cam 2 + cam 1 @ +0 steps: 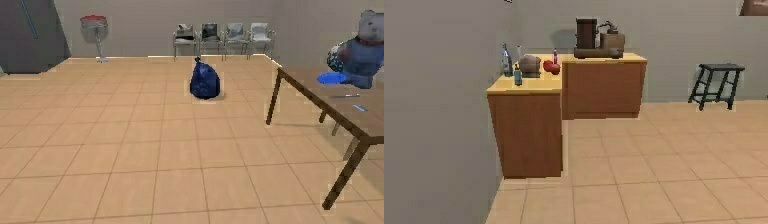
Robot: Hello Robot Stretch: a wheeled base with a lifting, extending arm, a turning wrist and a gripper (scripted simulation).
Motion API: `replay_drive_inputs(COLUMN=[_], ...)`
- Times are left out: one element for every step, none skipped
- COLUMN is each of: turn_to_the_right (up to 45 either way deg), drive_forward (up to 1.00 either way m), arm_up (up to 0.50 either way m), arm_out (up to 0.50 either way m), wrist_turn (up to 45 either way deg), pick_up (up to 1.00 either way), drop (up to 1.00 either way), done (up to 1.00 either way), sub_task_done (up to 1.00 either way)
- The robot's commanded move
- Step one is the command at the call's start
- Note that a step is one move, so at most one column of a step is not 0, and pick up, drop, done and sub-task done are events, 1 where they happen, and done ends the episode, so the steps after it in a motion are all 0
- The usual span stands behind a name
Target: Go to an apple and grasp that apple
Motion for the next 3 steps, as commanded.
replay_drive_inputs(turn_to_the_right=[0.0,-27.0,0.0], drive_forward=[0.90,0.00,0.05], arm_up=[0.00,0.00,0.00], arm_out=[0.00,0.00,0.00], wrist_turn=[0.0,0.0,0.0], pick_up=[0.00,0.00,0.00], drop=[0.00,0.00,0.00], done=[0.00,0.00,0.00], sub_task_done=[0.00,0.00,0.00])
